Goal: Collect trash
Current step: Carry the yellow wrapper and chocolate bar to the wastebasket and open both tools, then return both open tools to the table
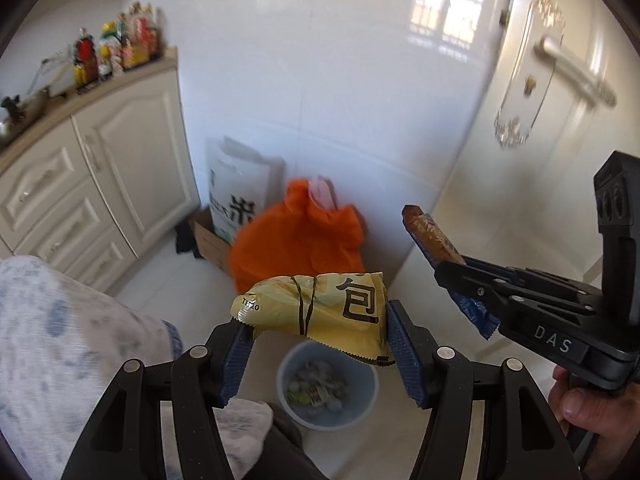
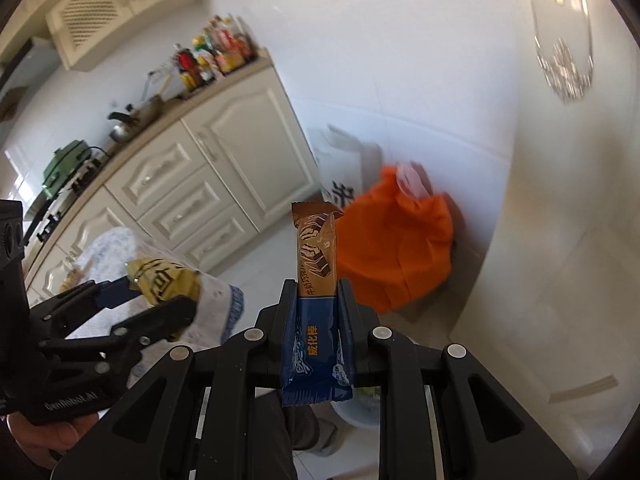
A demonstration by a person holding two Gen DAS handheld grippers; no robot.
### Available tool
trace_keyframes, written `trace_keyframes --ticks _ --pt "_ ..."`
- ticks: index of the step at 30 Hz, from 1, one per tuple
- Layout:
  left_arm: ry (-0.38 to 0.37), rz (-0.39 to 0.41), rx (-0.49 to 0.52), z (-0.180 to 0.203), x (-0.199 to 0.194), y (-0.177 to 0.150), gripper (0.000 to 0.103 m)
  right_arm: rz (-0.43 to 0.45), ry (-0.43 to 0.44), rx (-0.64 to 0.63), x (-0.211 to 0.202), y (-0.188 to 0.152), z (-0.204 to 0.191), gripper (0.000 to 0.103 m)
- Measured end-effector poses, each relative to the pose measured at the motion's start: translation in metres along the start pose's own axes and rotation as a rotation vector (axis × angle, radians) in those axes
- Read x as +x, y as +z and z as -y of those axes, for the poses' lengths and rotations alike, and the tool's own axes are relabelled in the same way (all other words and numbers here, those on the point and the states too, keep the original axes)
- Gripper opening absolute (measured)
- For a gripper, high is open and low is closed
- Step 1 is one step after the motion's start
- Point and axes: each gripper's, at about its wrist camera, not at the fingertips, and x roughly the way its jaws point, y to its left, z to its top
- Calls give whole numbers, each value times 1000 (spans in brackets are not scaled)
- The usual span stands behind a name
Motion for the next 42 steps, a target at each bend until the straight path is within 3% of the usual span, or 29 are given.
trace_keyframes --ticks 7,15,17,20,21,22,28,36,42 --pt "-24 -125 16 11 81 25 59 -67 -20 69 28 -12 29 19" --pt "-20 -229 52 20 135 31 67 -142 -31 128 63 -25 51 26" --pt "1 -227 66 22 139 33 81 -150 -44 146 67 -28 56 59" --pt "40 -203 71 21 138 35 96 -137 -55 182 64 -31 59 91" --pt "57 -197 72 21 136 35 98 -134 -59 188 64 -31 59 96" --pt "73 -186 73 21 135 39 99 -129 -70 196 62 -31 60 103" --pt "111 -103 64 22 99 32 102 -112 -96 207 51 -24 55 103" --pt "131 36 -8 3 14 16 102 -56 -62 137 23 -7 16 103" --pt "162 148 -72 -27 -69 -15 102 -5 -13 65 0 8 -30 103"
